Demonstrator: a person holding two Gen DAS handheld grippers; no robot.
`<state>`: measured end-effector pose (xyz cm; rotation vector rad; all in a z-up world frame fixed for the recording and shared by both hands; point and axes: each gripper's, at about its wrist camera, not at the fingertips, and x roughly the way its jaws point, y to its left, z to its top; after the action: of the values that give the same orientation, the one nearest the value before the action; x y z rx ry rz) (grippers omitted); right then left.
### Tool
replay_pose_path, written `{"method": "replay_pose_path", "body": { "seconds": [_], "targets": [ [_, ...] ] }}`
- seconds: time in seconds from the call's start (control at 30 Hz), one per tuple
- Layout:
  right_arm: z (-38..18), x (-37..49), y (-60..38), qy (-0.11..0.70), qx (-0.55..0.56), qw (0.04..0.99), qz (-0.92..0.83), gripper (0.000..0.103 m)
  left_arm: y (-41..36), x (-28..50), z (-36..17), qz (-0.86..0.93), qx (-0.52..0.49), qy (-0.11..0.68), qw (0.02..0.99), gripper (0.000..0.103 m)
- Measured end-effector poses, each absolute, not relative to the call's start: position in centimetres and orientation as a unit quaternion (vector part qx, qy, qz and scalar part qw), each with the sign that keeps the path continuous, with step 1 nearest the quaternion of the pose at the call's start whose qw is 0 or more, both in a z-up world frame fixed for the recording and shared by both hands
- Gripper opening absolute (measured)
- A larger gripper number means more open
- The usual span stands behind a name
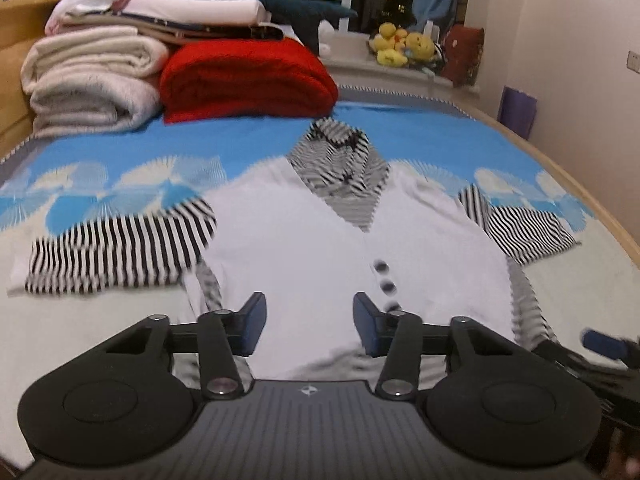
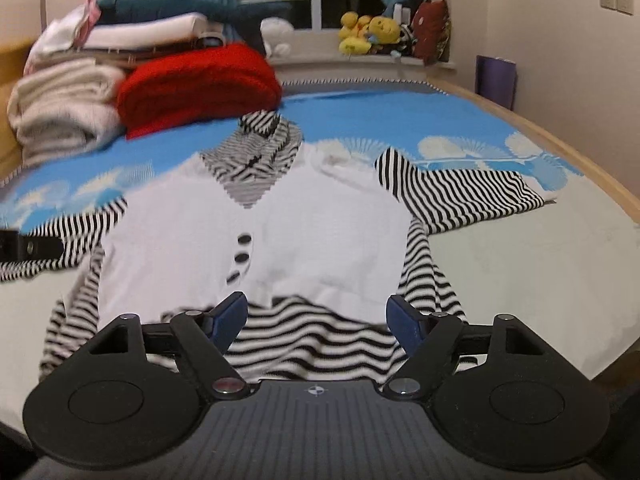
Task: Fold small clothes
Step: 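Grasp the striped sleeve cuff with the left gripper and lift it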
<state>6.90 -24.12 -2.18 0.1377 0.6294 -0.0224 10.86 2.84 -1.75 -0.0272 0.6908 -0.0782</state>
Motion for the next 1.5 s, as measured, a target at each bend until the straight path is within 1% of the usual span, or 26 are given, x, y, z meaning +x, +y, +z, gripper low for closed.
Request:
{"method": "replay_pose_path", "body": {
  "seconds": [0.07,0.17,0.3,0.37,0.43,0.53,0.6,0.7,0.8,0.83,0.87,0.9,0.93,1.0,1.03,1.07,1.13,1.2,1.23,1.27,1.3,1.37,1.4,1.5],
  "targets": [
    [-1.9,7.1,-24.4,0.307,0.077,0.949,-0.01,0.075,3.9,12.8,-1.7,-0.033,-0.003,0.336,0.941,0.033],
    [-1.6,7.4,-24.5,0.312,0.059,0.948,-0.012,0.074,6.3,16.2,-2.2,-0.03,0.0,0.348,0.937,0.028],
    [0.0,8.9,-24.6,0.326,0.017,0.945,-0.011,0.074,10.2,20.6,-2.9,-0.032,-0.011,0.373,0.927,0.028],
    [1.9,10.6,-24.8,0.332,0.014,0.943,0.007,0.074,12.7,22.7,-3.6,-0.016,-0.017,0.383,0.923,0.028],
    [4.2,12.6,-24.5,0.318,0.004,0.948,0.026,0.074,15.8,24.4,-4.7,0.013,-0.03,0.392,0.919,0.028],
    [7.2,16.9,-23.5,0.297,0.004,0.954,0.049,0.074,21.2,25.6,-7.0,0.075,-0.076,0.408,0.907,0.028],
    [8.1,20.4,-22.8,0.285,0.014,0.956,0.061,0.074,24.9,26.3,-8.5,0.123,-0.12,0.434,0.884,0.028],
    [7.3,24.4,-21.5,0.263,0.011,0.961,0.082,0.074,30.1,26.6,-9.6,0.18,-0.208,0.43,0.86,0.028],
    [4.5,26.9,-20.6,0.278,0.0,0.955,0.099,0.073,33.7,26.8,-10.6,0.236,-0.237,0.426,0.841,0.028],
    [3.6,27.4,-20.5,0.285,-0.003,0.953,0.102,0.072,34.8,26.9,-11.1,0.249,-0.247,0.428,0.833,0.029],
    [2.6,28.0,-20.1,0.3,-0.008,0.949,0.1,0.068,35.9,27.1,-11.6,0.262,-0.259,0.431,0.824,0.031],
    [1.5,28.5,-19.9,0.328,-0.009,0.94,0.091,0.064,36.7,27.1,-12.0,0.273,-0.268,0.433,0.816,0.032],
    [0.8,29.1,-19.5,0.352,-0.006,0.932,0.083,0.064,37.5,27.2,-12.4,0.284,-0.279,0.433,0.809,0.034],
    [0.4,30.1,-19.7,0.376,0.03,0.922,0.089,0.064,39.1,27.4,-13.0,0.3,-0.306,0.433,0.793,0.044],
    [0.4,30.6,-19.6,0.381,0.038,0.919,0.096,0.063,39.5,27.4,-13.2,0.306,-0.317,0.435,0.786,0.054],
    [0.6,31.0,-19.6,0.381,0.038,0.918,0.1,0.062,40.0,27.5,-13.5,0.315,-0.329,0.435,0.777,0.057],
    [0.8,31.5,-19.7,0.371,0.026,0.923,0.098,0.062,40.9,27.2,-14.0,0.335,-0.343,0.436,0.761,0.057],
    [0.7,32.3,-20.4,0.365,0.017,0.927,0.084,0.062,40.9,27.1,-14.1,0.352,-0.351,0.43,0.754,0.055],
    [0.8,32.6,-21.0,0.367,0.022,0.927,0.076,0.062,40.8,27.2,-14.0,0.36,-0.348,0.426,0.754,0.04],
    [0.8,33.0,-21.7,0.372,0.034,0.925,0.066,0.062,40.5,27.4,-13.8,0.363,-0.343,0.424,0.756,0.01],
    [0.5,33.4,-22.5,0.378,0.046,0.923,0.056,0.062,40.2,27.5,-13.5,0.365,-0.338,0.421,0.758,0.005],
    [0.3,33.8,-23.6,0.384,0.058,0.921,0.039,0.062,38.9,27.7,-12.1,0.379,-0.313,0.397,0.775,0.004],
    [0.2,33.8,-24.2,0.386,0.062,0.92,0.033,0.062,37.7,28.1,-11.0,0.378,-0.282,0.383,0.794,0.004],
    [0.1,33.4,-25.5,0.39,0.066,0.919,0.013,0.062,32.3,28.6,-7.0,0.339,-0.208,0.333,0.855,0.004]
  ]
}}
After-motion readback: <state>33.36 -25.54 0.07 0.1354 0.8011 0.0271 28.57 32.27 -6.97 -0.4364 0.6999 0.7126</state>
